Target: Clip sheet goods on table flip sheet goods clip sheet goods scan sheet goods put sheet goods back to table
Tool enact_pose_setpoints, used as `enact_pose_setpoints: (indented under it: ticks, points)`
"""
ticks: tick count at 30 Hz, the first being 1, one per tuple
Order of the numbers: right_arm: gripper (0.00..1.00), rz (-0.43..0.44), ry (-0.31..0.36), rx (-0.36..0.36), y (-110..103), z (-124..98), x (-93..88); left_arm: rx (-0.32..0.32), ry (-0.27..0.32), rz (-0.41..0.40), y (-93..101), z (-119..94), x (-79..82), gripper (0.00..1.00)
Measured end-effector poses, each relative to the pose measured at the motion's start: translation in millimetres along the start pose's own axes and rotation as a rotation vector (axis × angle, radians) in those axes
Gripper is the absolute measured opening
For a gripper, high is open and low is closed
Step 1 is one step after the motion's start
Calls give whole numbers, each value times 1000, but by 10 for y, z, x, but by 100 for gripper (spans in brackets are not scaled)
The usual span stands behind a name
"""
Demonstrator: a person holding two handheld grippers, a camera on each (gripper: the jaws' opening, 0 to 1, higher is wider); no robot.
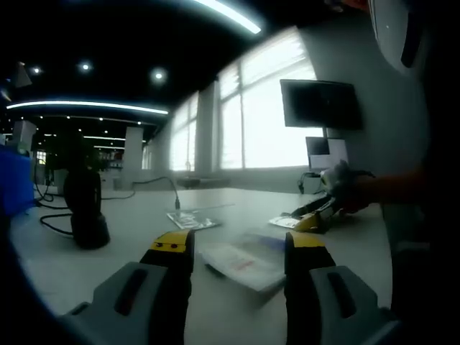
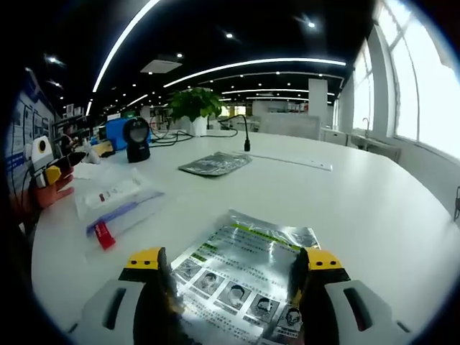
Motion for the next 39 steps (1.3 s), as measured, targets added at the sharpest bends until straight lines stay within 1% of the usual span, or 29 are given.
enact_pose_setpoints:
  ticks: [3,6,7,9,12,13,15,19,24,27,28,29,34,39]
  points:
    - [68,18,1,7,-16,-8,18,-1,1,1,2,-1,1,43]
    - [60,59,35,-5,2,-61,123,-1,1,1,2,-2,2,43]
    - [60,71,69,-11,27,-81,190,0,0,1,0,-2,0,43]
    - [61,69,88,-21,96,-151,257,0,-2,3,-1,-2,-3,43]
    - [62,46,94,-19,166,-245,283,-1,-3,3,1,0,-7,43]
    - [63,33,90,-10,158,-278,270,-2,-4,4,2,0,-8,43]
    - [64,0,64,14,122,-344,183,-2,-3,4,3,1,-6,43]
    - [64,-43,25,35,63,-398,19,0,-1,4,-1,1,-4,43]
    - [64,-36,15,49,23,-400,-33,-5,-4,5,6,2,-12,43]
    - [63,-43,-12,61,-25,-385,-119,-5,-4,5,5,1,-13,43]
    - [64,-46,-12,64,-42,-385,-137,-5,-3,5,4,1,-13,43]
    - [64,-37,-2,58,-39,-386,-121,-4,-4,6,1,0,-15,43]
    - [64,-29,2,31,-75,-393,-135,-7,-8,11,3,0,-26,43]
    - [62,-22,7,6,-173,-420,-142,-6,-8,9,-1,0,-29,43]
Point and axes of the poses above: the point that each gripper's makers call its tool centre point, and the gripper's own axes: z roughly forward along the fingers, y roughly to its right, x roughly out of its top, the point moved 1 cm from there along -z, roughly backward along the fingers, and after that the axes turned 6 degrees about y, right-handed, at the moved point
